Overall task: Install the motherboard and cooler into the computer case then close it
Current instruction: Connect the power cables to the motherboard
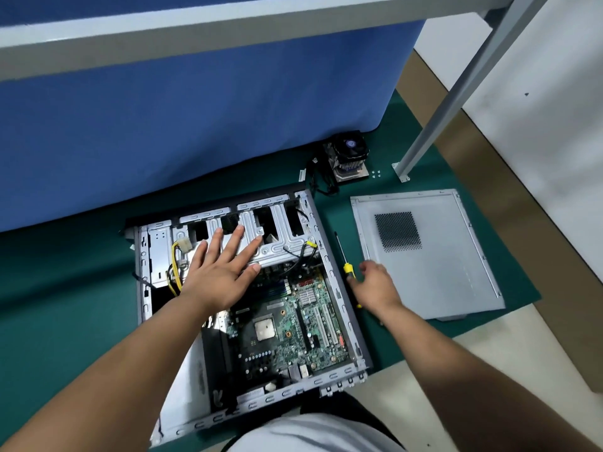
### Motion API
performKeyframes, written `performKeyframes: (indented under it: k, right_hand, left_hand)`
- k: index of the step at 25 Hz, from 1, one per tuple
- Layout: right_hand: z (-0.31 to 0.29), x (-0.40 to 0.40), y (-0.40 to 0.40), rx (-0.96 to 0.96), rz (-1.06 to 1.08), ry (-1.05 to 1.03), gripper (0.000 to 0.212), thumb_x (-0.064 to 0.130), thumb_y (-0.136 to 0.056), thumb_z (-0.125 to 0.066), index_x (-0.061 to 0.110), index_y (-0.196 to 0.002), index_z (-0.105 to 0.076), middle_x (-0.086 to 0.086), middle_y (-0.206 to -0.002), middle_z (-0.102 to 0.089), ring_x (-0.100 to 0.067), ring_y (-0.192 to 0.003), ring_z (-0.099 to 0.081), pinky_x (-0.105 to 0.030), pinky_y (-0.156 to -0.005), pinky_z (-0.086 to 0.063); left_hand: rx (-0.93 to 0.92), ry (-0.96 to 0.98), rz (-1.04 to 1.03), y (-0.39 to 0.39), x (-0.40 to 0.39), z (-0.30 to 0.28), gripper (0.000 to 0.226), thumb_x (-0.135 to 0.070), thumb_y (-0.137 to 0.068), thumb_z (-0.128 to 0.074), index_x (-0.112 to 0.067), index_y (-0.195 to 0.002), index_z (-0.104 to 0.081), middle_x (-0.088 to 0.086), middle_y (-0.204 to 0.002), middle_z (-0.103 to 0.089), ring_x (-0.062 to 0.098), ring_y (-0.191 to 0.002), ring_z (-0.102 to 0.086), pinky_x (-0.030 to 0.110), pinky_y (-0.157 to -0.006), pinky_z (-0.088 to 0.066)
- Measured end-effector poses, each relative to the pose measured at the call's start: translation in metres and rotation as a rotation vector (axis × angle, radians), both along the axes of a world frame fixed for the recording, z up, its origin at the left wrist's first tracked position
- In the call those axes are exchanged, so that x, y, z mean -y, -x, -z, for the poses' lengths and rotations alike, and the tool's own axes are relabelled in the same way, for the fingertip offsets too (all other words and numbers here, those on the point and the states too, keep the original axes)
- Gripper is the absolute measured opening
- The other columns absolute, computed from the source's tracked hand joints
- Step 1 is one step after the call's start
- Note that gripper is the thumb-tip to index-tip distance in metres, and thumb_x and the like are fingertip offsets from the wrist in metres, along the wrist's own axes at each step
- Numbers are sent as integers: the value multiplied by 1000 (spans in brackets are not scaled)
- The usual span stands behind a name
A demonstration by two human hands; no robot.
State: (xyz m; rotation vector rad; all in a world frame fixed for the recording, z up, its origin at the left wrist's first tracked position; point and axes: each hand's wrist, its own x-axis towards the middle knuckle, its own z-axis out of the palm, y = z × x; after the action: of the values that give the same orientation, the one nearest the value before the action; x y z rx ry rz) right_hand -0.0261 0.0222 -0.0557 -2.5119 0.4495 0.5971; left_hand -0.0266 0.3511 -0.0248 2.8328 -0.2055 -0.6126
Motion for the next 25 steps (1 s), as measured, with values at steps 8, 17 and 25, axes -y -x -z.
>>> performKeyframes:
  k: [8, 17, 25]
  right_hand:
    - [-79, -59, 77, 318, -726, -164, 21, 37, -100, -53, 28, -115, -65, 16, -111, -59, -1, -103, -53, -28, -95, -50]
    - [-65, -107, 110, -4, -876, -371, 18, 35, -87, -79, 24, -102, -78, 9, -93, -67, -8, -84, -63, -31, -84, -53]
    - [-64, -98, 120, 51, -839, -317, 9, 36, -96, -68, 29, -99, -72, 12, -95, -71, -7, -88, -65, -31, -83, -54]
  left_hand:
    - [206, 201, 16, 56, -15, 8, 59, -43, -104, -46, -42, -159, -24, -17, -169, -12, 10, -158, 2, 41, -128, 3]
    - [345, 29, 91, 95, -21, 15, 56, -54, -95, -28, -36, -141, -56, -9, -171, -10, 16, -158, -6, 47, -129, -9]
    - [325, 58, 51, 97, -19, 9, 53, -57, -96, -27, -41, -133, -61, -11, -171, -12, 14, -158, -6, 45, -128, -7]
